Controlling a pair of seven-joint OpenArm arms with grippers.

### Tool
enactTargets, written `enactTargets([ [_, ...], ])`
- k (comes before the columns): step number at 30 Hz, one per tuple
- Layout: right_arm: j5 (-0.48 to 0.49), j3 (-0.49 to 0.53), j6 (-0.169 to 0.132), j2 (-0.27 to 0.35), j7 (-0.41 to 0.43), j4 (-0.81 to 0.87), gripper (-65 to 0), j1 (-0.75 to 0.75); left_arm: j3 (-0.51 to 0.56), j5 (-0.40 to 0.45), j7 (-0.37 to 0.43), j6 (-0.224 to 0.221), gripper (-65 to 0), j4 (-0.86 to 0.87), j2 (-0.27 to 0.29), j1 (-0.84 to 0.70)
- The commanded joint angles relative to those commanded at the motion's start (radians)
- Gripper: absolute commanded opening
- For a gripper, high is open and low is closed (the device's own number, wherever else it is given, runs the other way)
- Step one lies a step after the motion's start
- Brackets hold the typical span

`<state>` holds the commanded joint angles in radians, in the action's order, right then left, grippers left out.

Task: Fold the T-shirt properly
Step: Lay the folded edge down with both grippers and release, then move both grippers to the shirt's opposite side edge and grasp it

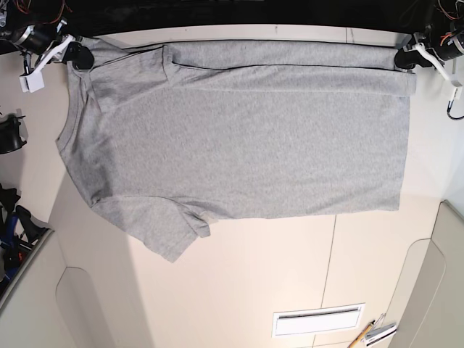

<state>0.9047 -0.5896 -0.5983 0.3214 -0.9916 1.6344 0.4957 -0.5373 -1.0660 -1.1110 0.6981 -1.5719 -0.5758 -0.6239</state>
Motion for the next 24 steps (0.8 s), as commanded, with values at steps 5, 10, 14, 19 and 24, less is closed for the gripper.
enactTargets([
  [5,0.000,-0.016,0.000,0.000,0.000,0.000,-35.0,-0.003,0.000,0.000,-0.002,0.000,-39.0,0.000,0.000,0.000],
  [10,0.024,-0.154,0.000,0.000,0.000,0.021,-35.1,-0.010,-0.026,-0.062,-0.073,0.000,-36.6,0.000,-0.029,0.001],
  [14,0.022,-0.237,0.000,0.011,0.000,0.036,-35.1,-0.054,-0.178,-0.134,-0.072,0.000,-36.6,0.000,-0.039,0.006],
  [19,-0.007,-0.243,0.000,0.034,0.039,0.035,-35.1,-0.162,-0.290,-0.197,-0.056,0.000,-36.6,0.000,-0.060,0.012],
  [24,-0.088,-0.224,0.015,0.049,0.132,-0.002,-35.1,-0.308,-0.289,-0.086,0.117,0.000,-26.5,0.000,-0.084,0.055],
])
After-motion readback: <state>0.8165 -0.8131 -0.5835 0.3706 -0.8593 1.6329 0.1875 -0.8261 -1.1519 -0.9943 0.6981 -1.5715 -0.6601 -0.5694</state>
